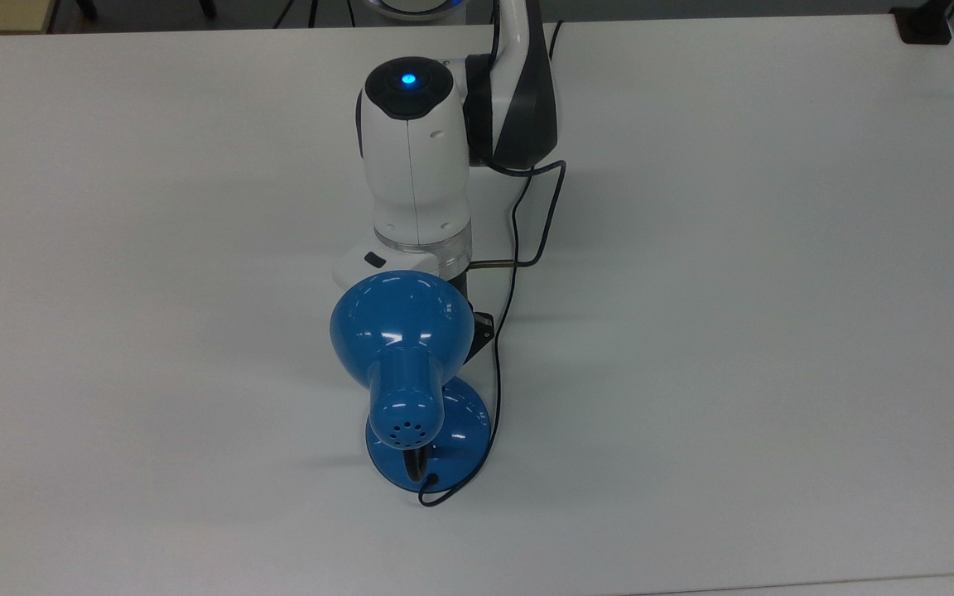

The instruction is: Turn on the lamp

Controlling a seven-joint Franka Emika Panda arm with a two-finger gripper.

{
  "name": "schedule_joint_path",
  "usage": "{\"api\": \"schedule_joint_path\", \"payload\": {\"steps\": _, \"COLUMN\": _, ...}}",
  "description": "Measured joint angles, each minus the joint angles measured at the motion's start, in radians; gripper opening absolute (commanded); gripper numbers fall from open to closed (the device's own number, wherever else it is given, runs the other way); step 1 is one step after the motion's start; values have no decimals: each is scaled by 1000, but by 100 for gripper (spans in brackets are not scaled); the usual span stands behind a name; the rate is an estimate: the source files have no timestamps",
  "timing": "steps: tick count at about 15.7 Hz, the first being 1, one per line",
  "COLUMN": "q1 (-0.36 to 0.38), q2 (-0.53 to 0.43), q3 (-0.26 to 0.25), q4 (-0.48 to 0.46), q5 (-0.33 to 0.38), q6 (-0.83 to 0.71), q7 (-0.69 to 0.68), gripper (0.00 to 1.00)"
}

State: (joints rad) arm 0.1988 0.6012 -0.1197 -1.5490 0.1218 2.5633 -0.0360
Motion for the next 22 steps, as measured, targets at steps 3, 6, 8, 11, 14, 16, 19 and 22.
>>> {"api": "schedule_joint_path", "payload": {"steps": 3, "q1": -1, "q2": 4, "q3": -3, "q4": 2, "q5": 0, "q6": 1, "q7": 0, "gripper": 0}}
{"api": "schedule_joint_path", "payload": {"steps": 6, "q1": -1, "q2": 8, "q3": -4, "q4": 2, "q5": 0, "q6": 4, "q7": 0, "gripper": 0}}
{"api": "schedule_joint_path", "payload": {"steps": 8, "q1": -1, "q2": 14, "q3": -4, "q4": 2, "q5": 0, "q6": 17, "q7": 0, "gripper": 0}}
{"api": "schedule_joint_path", "payload": {"steps": 11, "q1": -1, "q2": 24, "q3": -5, "q4": 2, "q5": 0, "q6": 25, "q7": 0, "gripper": 0}}
{"api": "schedule_joint_path", "payload": {"steps": 14, "q1": -1, "q2": 30, "q3": -5, "q4": 11, "q5": 0, "q6": 27, "q7": 0, "gripper": 0}}
{"api": "schedule_joint_path", "payload": {"steps": 16, "q1": -1, "q2": 41, "q3": -5, "q4": 25, "q5": 0, "q6": 27, "q7": 0, "gripper": 0}}
{"api": "schedule_joint_path", "payload": {"steps": 19, "q1": -1, "q2": 49, "q3": -6, "q4": 37, "q5": 0, "q6": 27, "q7": 0, "gripper": 0}}
{"api": "schedule_joint_path", "payload": {"steps": 22, "q1": 0, "q2": 52, "q3": -6, "q4": 43, "q5": 0, "q6": 27, "q7": 0, "gripper": 0}}
